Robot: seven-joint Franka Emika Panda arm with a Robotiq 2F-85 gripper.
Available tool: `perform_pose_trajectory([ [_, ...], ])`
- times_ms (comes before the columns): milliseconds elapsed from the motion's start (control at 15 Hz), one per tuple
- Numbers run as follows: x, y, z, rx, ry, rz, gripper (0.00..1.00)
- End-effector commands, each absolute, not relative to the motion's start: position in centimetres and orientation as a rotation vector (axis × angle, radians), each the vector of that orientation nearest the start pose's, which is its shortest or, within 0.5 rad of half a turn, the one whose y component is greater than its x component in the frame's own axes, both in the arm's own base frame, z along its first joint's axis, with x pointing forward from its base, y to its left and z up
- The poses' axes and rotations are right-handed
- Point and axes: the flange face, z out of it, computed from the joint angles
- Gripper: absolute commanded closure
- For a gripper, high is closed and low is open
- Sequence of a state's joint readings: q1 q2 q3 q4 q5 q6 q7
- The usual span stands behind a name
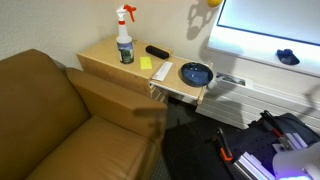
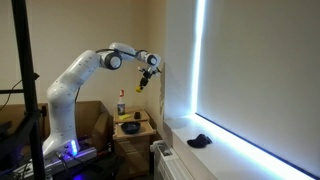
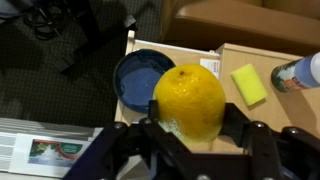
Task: Move the lemon from the windowsill to the nightstand
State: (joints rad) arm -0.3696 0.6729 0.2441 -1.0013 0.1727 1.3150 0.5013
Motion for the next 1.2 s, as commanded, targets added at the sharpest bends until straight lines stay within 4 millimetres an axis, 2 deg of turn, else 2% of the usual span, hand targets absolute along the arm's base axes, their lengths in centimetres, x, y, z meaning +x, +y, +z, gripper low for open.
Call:
perform_pose_trajectory([
  [0,70.8,-6.8,44.5,-2.776,0.627,0.471,0.58],
  [200,74.0,-4.3,41.3,-2.93,0.572,0.281,0.58],
  [400,77.2,-3.6,37.7,-3.033,0.601,0.041,0.58],
  [467,77.8,-3.7,36.9,-3.014,0.62,0.007,0.58],
  [533,76.4,-3.3,37.4,-3.004,0.608,0.096,0.58],
  [600,76.8,-3.1,36.2,-3.004,0.608,0.09,0.33],
  [667,76.8,-3.1,35.7,-3.003,0.608,0.101,0.33],
  [800,76.8,-3.2,36.1,-3.003,0.609,0.094,0.33],
  [867,76.8,-3.2,36.4,-3.003,0.609,0.089,0.58],
  [933,76.9,-3.3,35.5,-2.987,0.579,0.11,0.58],
  [1133,78.4,-0.5,32.7,-2.988,0.479,0.076,0.58],
])
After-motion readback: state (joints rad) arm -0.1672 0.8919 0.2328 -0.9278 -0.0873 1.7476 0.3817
